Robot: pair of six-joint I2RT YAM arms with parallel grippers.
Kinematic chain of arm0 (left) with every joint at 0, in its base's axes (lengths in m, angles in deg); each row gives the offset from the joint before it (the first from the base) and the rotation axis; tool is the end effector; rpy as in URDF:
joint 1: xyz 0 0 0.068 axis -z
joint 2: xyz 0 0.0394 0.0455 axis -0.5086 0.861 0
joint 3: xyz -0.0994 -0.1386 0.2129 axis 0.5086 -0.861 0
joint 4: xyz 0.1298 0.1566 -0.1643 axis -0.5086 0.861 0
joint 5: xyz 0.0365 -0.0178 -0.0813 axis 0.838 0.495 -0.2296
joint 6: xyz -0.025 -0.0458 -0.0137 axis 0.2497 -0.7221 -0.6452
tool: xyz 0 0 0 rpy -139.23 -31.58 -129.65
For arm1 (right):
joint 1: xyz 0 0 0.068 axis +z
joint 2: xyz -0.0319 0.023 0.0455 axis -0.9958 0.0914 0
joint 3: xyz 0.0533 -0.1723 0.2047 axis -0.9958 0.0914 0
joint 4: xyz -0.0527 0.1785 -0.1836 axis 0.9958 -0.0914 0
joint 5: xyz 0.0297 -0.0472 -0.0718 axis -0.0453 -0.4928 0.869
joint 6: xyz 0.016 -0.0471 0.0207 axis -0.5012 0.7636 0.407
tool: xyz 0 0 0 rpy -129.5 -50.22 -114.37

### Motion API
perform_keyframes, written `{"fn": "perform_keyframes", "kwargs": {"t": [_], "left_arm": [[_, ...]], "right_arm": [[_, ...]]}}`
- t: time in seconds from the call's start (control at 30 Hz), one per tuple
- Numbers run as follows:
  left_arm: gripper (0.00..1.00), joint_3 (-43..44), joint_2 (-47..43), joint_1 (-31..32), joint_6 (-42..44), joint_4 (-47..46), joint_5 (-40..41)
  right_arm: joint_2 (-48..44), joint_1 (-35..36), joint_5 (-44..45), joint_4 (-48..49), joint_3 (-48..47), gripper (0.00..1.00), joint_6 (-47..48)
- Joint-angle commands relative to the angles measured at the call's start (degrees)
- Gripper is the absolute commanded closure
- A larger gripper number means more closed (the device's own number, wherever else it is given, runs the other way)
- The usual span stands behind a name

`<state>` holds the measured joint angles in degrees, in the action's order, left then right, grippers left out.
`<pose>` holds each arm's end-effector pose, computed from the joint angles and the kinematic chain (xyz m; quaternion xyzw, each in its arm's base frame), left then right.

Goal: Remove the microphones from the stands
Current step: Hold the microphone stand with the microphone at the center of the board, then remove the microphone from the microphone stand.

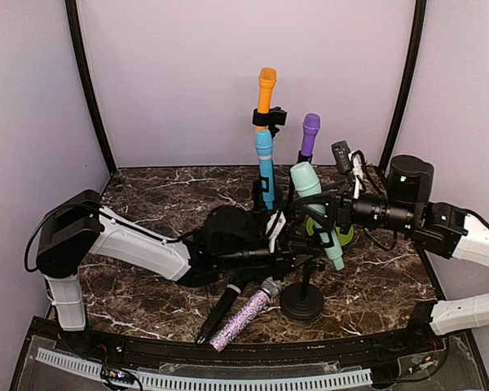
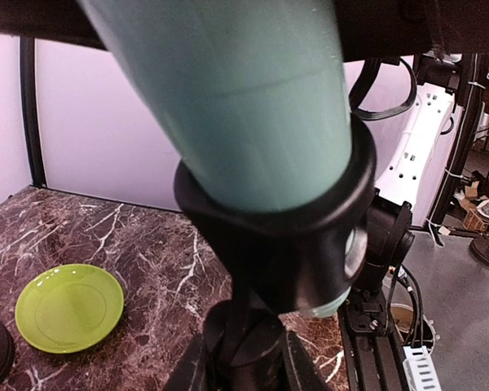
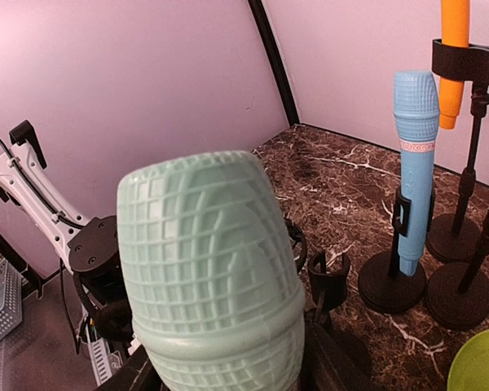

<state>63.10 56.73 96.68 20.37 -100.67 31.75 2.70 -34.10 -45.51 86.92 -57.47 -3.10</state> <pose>0.1643 -0.3962 0.2258 0.4333 0.5299 -0.5027 0.5279 0.1347 0.1748 0.3448 -0.2721 0.7069 0.4245 0.4960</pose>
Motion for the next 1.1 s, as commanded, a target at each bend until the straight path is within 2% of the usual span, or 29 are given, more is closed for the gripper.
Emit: {"fn": "perform_keyframes", "kwargs": {"t": [0.0,0.13,0.3,0.47,0.7,1.07], "left_arm": [[1.00,-0.4,-0.7,-0.1,3.6,-1.5,-0.7],[1.00,-1.0,-0.8,0.0,5.8,-0.4,-0.5],[1.00,-2.4,-1.0,0.6,10.1,2.0,-0.2],[1.00,-3.3,-0.8,1.4,11.8,2.8,0.5],[1.00,-3.8,-0.3,2.1,12.4,3.2,0.4],[1.00,-5.4,-0.3,2.3,11.8,2.8,0.4]], "right_arm": [[2.1,0.9,-0.3,4.3,-3.2,0.60,2.4],[0.8,1.0,0.0,6.6,-3.0,0.87,3.2],[-1.5,1.0,4.7,9.0,-3.0,0.99,2.7],[-1.9,1.0,11.4,10.7,-2.7,1.00,0.3],[-1.2,1.0,26.3,6.7,-5.4,1.00,-1.3],[0.9,1.0,29.7,8.0,-7.1,1.00,-1.3]]}}
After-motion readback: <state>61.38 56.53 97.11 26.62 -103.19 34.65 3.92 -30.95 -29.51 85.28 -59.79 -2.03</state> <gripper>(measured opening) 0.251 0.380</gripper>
